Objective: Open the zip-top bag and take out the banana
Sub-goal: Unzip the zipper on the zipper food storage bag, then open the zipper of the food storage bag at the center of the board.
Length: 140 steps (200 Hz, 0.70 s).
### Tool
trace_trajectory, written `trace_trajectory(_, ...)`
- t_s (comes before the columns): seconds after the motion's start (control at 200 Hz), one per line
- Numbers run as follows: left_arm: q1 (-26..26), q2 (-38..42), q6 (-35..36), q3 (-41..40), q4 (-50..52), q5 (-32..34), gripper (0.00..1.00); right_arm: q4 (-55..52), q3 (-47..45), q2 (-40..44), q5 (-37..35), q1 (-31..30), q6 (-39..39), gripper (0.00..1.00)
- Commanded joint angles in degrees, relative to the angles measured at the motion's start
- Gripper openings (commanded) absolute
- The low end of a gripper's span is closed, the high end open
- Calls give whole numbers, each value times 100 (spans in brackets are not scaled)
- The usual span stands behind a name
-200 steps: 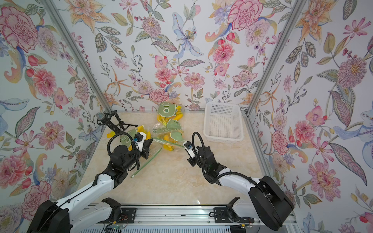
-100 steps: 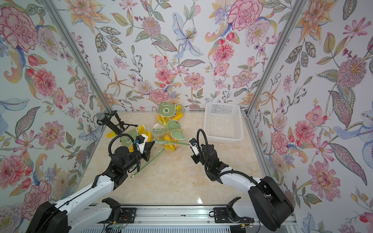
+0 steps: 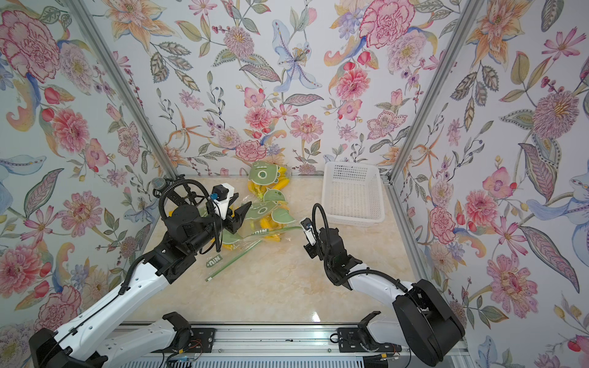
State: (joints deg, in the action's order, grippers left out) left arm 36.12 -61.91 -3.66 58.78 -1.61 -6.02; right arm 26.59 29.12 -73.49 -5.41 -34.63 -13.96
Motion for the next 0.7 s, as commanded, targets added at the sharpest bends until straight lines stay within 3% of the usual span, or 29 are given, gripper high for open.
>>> trace_trajectory(0.0,297,-723,428,492,1650,371,56,167,-132,155,-188,27,-21,3)
trace_trajectory(0.285,448,-2289,548,1378,2714,444,52,269,-196,221,-163,22,-9,3)
trace_trajectory(0.696,609,-2654,701,1633,3078,45,53,347,-197,125,-189,27,-31,3)
